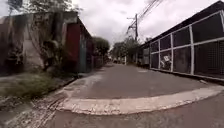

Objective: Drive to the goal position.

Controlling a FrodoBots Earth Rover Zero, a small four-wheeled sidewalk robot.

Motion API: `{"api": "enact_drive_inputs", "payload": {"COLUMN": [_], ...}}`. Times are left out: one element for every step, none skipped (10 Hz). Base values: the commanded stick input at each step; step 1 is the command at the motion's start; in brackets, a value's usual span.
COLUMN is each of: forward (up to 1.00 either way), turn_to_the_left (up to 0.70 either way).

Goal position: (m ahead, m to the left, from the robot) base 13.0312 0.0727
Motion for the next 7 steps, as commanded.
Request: {"api": "enact_drive_inputs", "payload": {"forward": [0.7,0.7,0.7,0.7,0.7,0.7,0.7], "turn_to_the_left": [0.0,0.0,0.0,0.0,0.0,0.0,0.0]}}
